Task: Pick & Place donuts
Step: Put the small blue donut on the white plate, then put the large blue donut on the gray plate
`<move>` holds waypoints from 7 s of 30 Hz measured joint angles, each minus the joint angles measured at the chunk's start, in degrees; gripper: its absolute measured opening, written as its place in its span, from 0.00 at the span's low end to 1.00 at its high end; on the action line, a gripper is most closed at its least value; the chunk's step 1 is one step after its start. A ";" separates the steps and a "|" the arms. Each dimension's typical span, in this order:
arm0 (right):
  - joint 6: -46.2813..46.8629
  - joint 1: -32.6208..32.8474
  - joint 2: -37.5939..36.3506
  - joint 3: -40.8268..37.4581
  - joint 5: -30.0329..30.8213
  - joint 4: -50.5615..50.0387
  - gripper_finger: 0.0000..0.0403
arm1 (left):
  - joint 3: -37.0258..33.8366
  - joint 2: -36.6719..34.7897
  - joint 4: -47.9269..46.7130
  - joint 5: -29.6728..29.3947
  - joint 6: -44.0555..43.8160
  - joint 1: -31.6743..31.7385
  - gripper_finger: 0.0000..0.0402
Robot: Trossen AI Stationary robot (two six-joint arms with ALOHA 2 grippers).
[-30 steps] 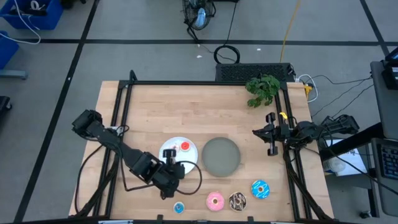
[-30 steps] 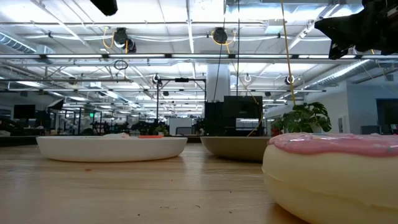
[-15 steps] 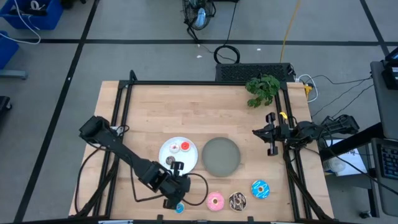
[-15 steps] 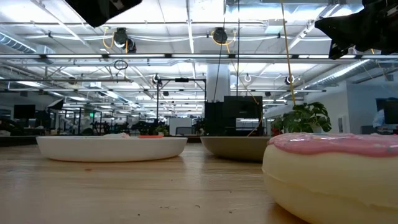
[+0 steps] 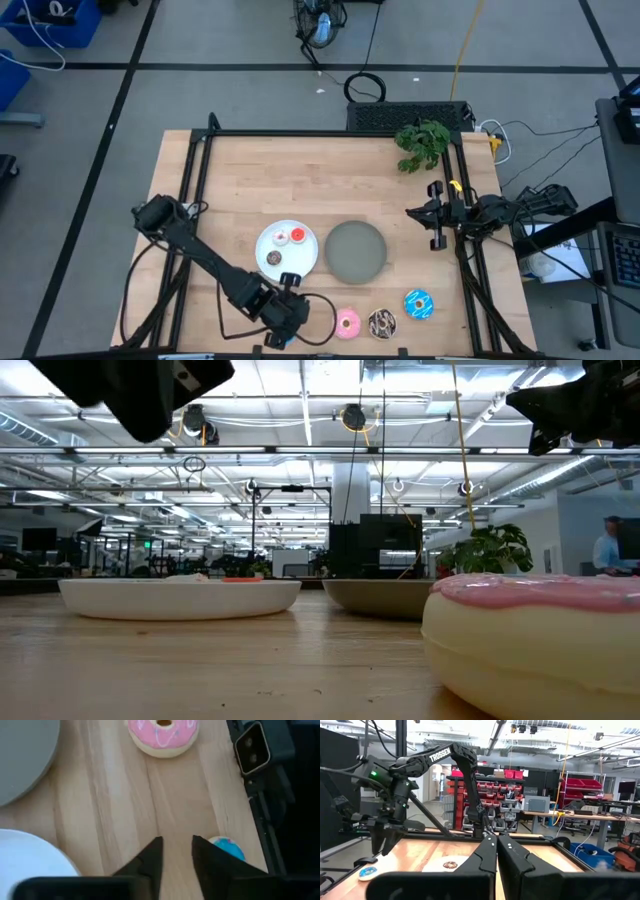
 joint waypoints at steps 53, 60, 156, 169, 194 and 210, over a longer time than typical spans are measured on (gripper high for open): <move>-0.22 -0.01 0.59 -0.01 0.03 0.42 0.01 | 0.23 12.06 3.79 6.39 -1.89 -3.92 0.55; -0.22 0.00 0.61 0.00 0.02 0.41 0.01 | 0.15 11.91 4.08 10.38 -1.50 -3.26 0.26; -0.46 0.00 0.61 0.00 0.09 0.39 0.01 | -5.94 -17.34 -12.87 -10.73 12.25 12.44 0.05; -0.58 -0.02 0.72 -0.01 0.28 0.36 0.01 | -17.77 -12.84 0.25 -5.99 15.00 16.51 0.09; -0.68 -0.02 1.92 -0.02 1.49 0.85 0.01 | -23.02 -8.79 8.14 -1.52 14.18 18.60 0.30; -0.68 -0.02 1.90 0.00 1.46 0.90 0.01 | -22.31 -10.62 9.28 -4.31 13.11 17.97 0.53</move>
